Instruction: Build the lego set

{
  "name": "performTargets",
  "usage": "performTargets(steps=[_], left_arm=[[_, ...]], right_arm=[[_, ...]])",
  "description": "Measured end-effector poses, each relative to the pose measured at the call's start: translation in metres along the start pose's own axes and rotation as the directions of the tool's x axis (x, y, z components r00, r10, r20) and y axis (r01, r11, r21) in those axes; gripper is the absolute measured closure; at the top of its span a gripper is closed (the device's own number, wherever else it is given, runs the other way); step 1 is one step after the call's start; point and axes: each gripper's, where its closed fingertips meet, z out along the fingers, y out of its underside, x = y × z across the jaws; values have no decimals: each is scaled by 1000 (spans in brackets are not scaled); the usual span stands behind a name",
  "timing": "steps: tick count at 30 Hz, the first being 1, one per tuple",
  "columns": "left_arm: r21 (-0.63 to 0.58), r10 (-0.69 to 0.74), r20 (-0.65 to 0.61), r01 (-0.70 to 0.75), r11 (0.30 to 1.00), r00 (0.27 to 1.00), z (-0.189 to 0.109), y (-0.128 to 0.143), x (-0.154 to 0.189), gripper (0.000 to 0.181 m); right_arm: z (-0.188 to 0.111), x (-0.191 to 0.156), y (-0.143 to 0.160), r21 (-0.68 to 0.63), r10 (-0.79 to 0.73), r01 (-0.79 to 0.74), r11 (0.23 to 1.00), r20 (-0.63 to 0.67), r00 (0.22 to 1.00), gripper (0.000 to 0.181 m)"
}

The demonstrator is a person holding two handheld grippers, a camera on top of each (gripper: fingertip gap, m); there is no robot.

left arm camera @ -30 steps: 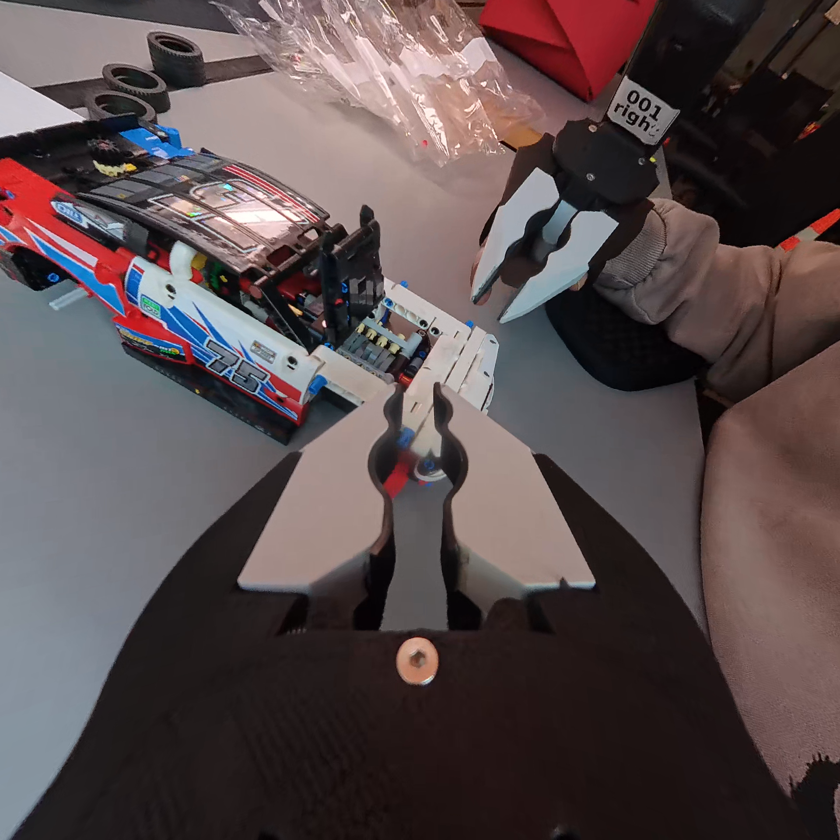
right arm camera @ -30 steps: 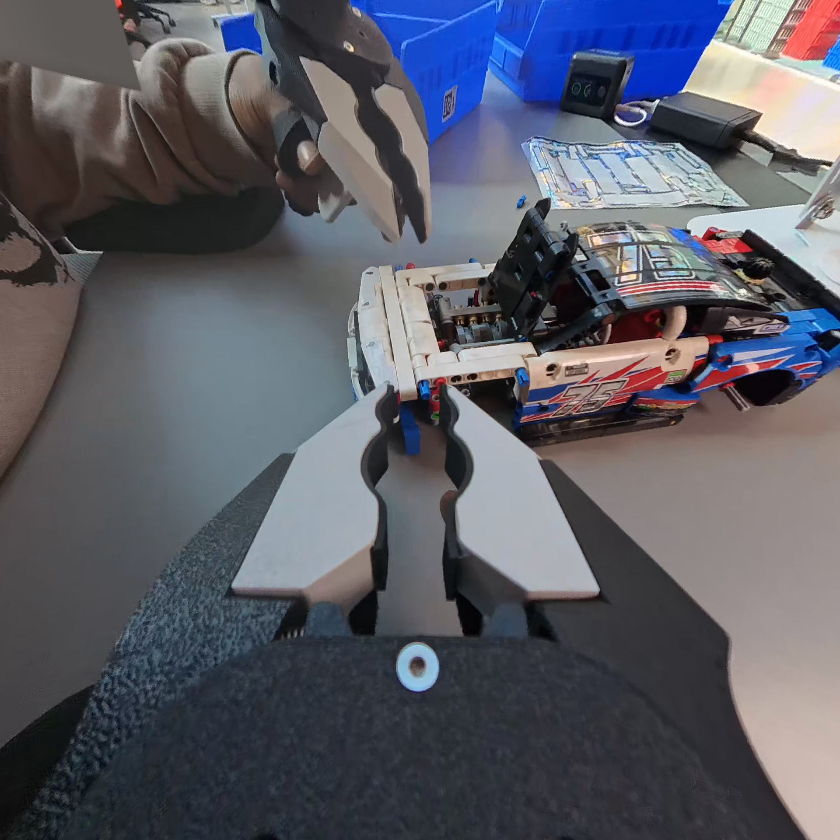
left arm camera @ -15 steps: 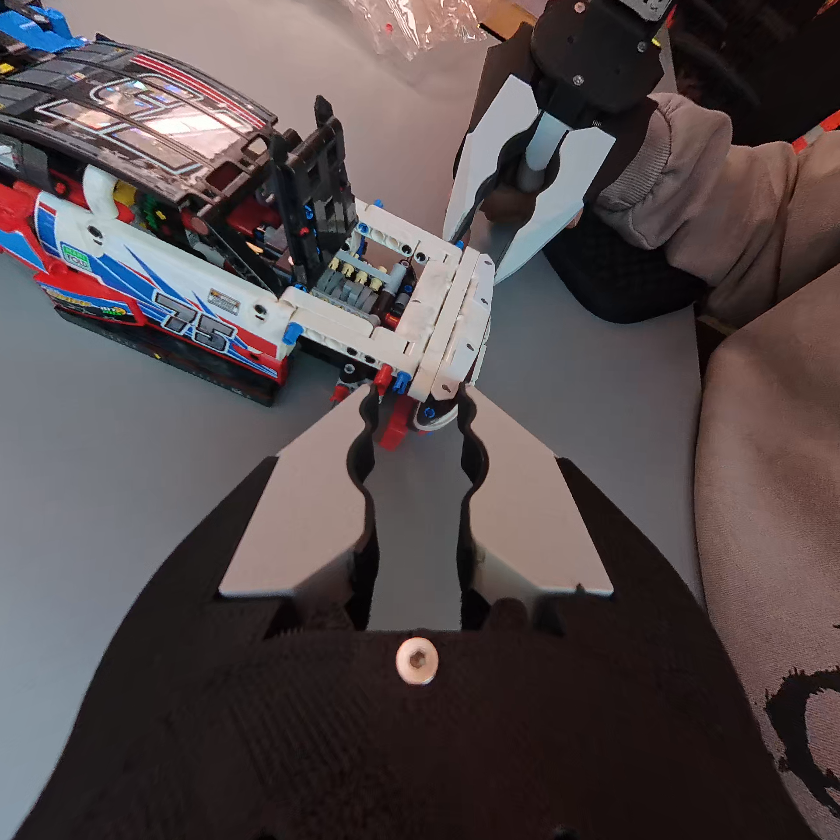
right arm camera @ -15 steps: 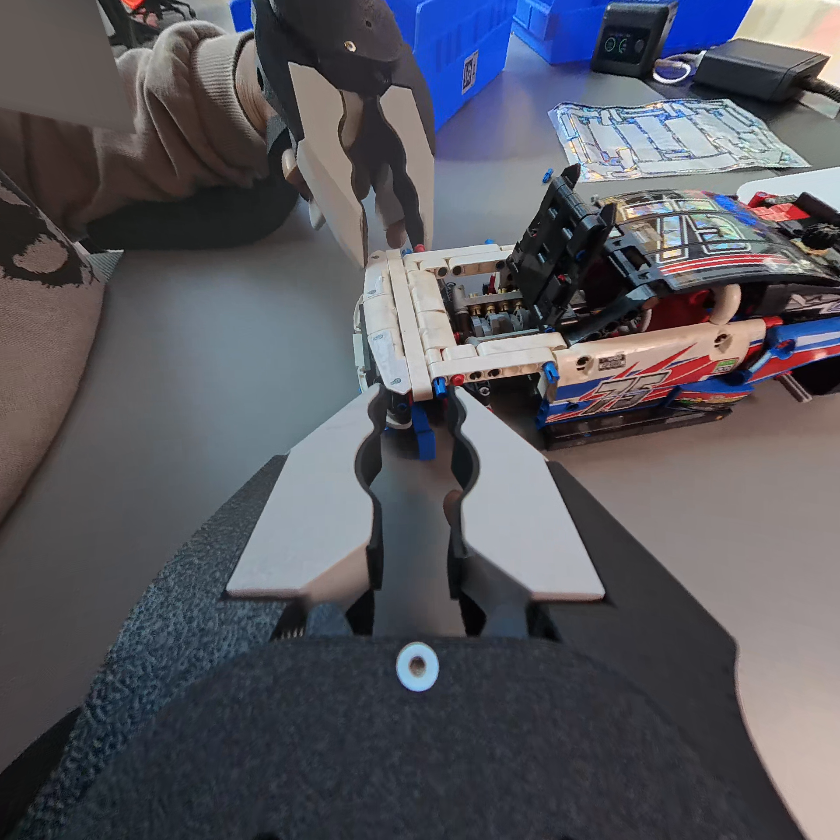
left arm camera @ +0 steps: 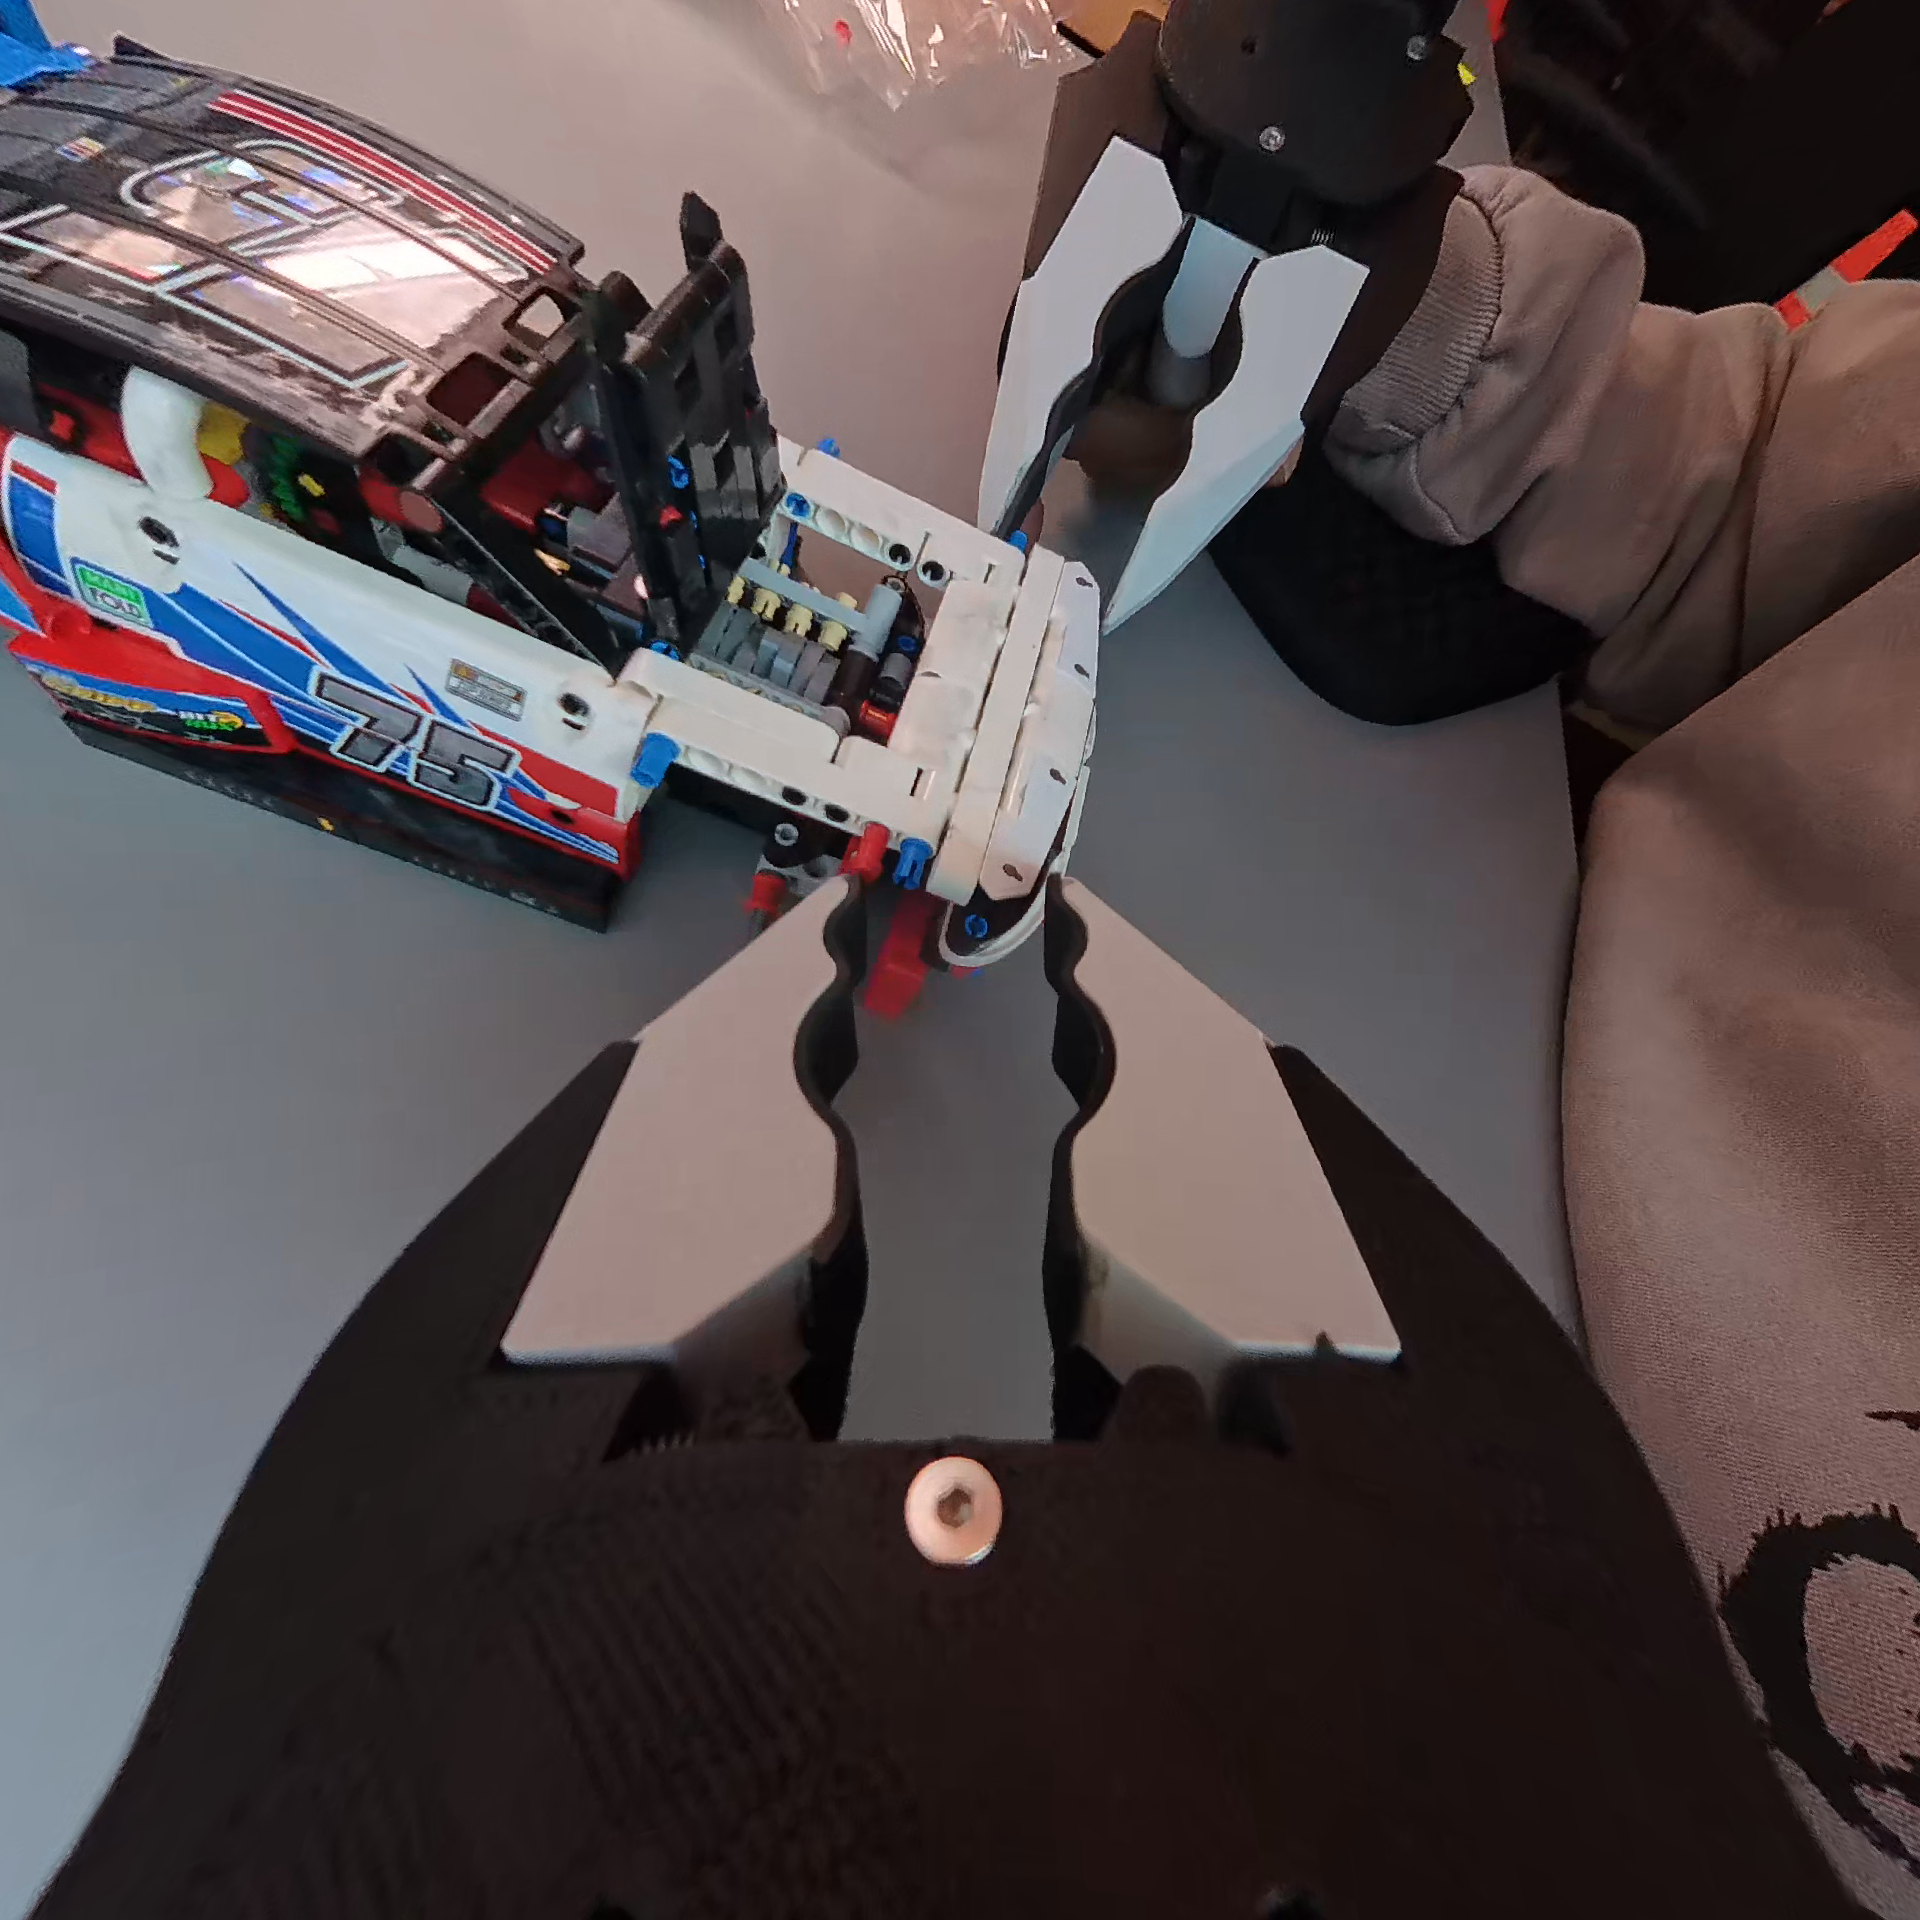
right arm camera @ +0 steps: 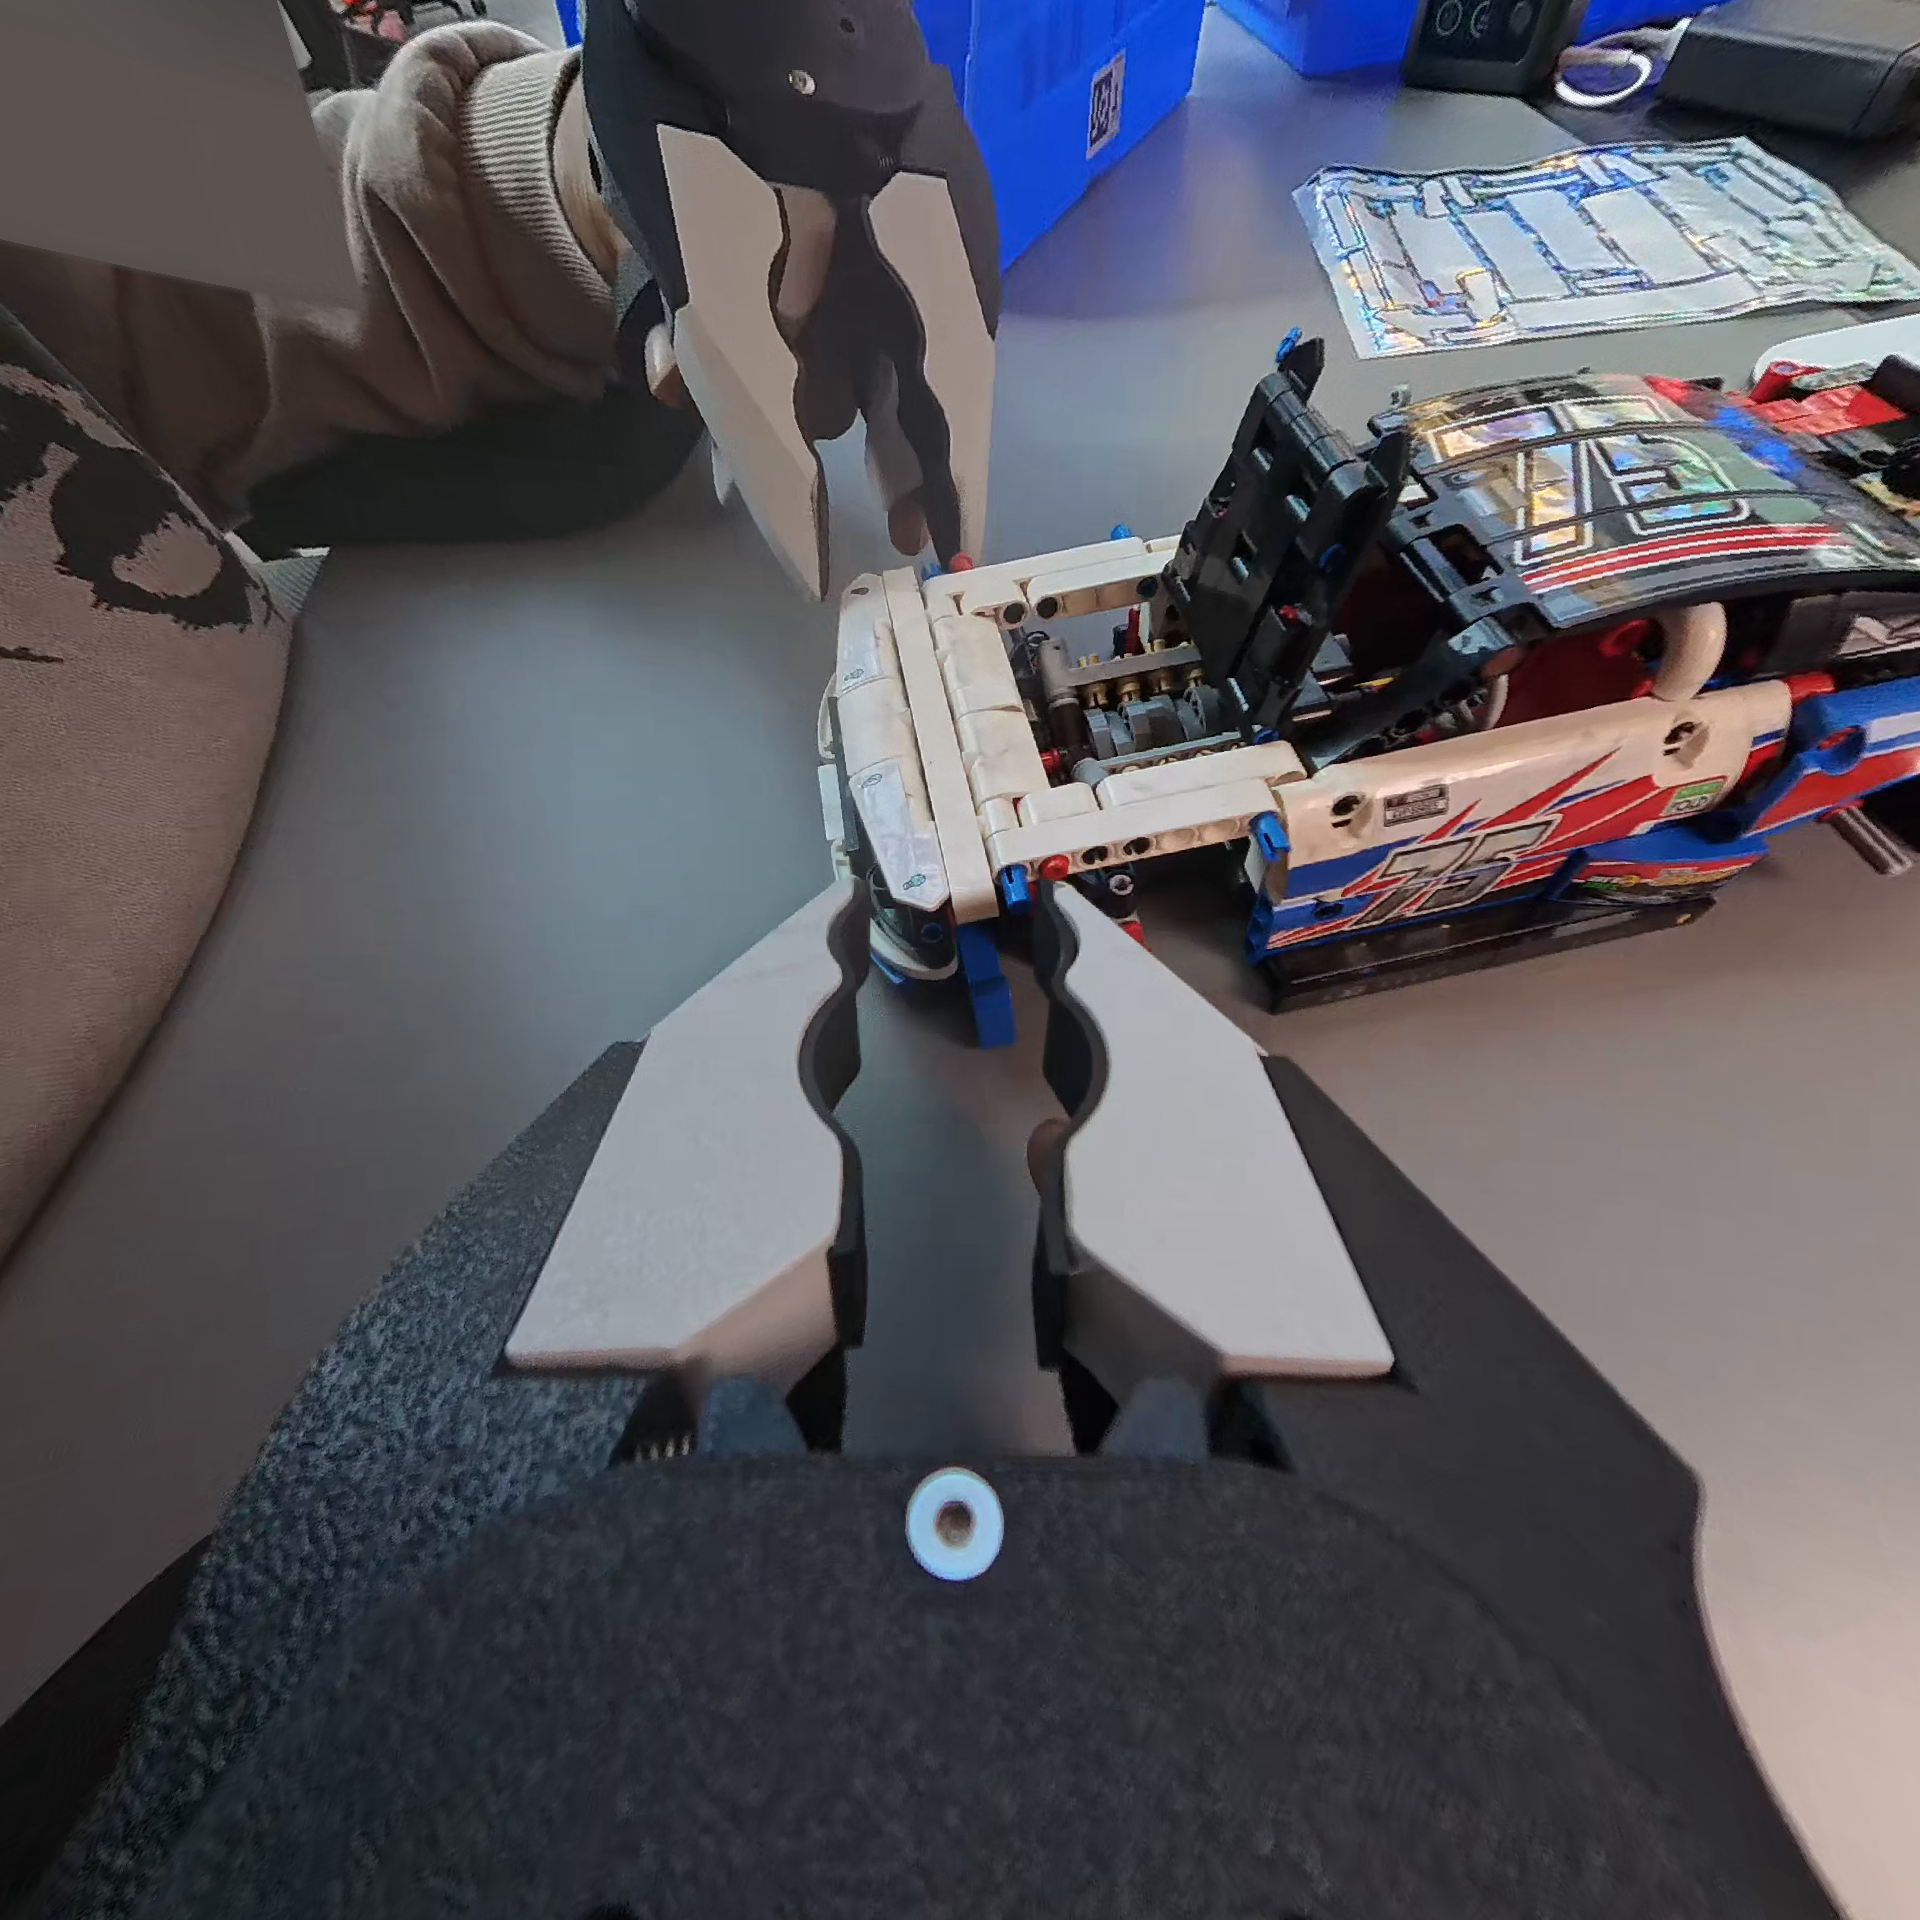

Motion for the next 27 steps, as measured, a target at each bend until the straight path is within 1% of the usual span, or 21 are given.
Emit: performTargets(steps=[2, 5, 6, 9, 11, 13, 14, 17, 20, 23, 25, 27], left_arm=[[10, -6, -8, 6, 1000, 1000, -4, -1, 0, 148], [60, -18, 12, 18, 998, 1000, -12, -9, -7, 147], [72, -19, 22, 17, 997, 1000, -13, -10, -10, 147], [81, -16, 45, 12, 997, 999, -9, -9, -18, 148], [70, -12, 18, 11, 997, 1000, -6, -5, -15, 147], [71, 26, -17, -24, 997, 1000, -5, -5, -6, 140], [61, 46, -21, -45, 997, 999, -4, -3, -3, 134], [14, 103, -11, -103, 995, 995, 1, 4, 2, 121], [-20, 138, 31, -138, 990, 990, 6, 9, -2, 121], [-37, 148, 45, -146, 989, 988, 10, 12, -4, 123], [-43, 153, 47, -151, 988, 987, 12, 13, -4, 125], [-50, 156, 44, -154, 987, 987, 13, 14, -3, 126]], right_arm=[[-8, 4, -5, 14, 2, -1, 1000, -9, 1000, 146], [-22, 19, -31, 117, 20, -13, 993, -53, 998, 147], [-24, 26, -40, 131, 21, -11, 991, -76, 997, 149], [-15, 48, -59, 87, -24, 37, 996, -150, 988, 150], [-3, 57, -67, 23, -84, 89, 996, -165, 983, 149], [10, 66, -72, -22, -119, 117, 993, -169, 978, 149], [17, 68, -72, -51, -129, 123, 991, -160, 979, 151], [27, 59, -70, -86, -186, 176, 981, -125, 975, 168], [23, 42, -63, -125, -286, 273, 954, -104, 953, 175], [22, 25, -48, -177, -336, 319, 931, -73, 939, 172], [26, 13, -32, -227, -301, 293, 929, -2, 954, 162], [28, 8, -24, -256, -259, 261, 931, 43, 965, 156]])
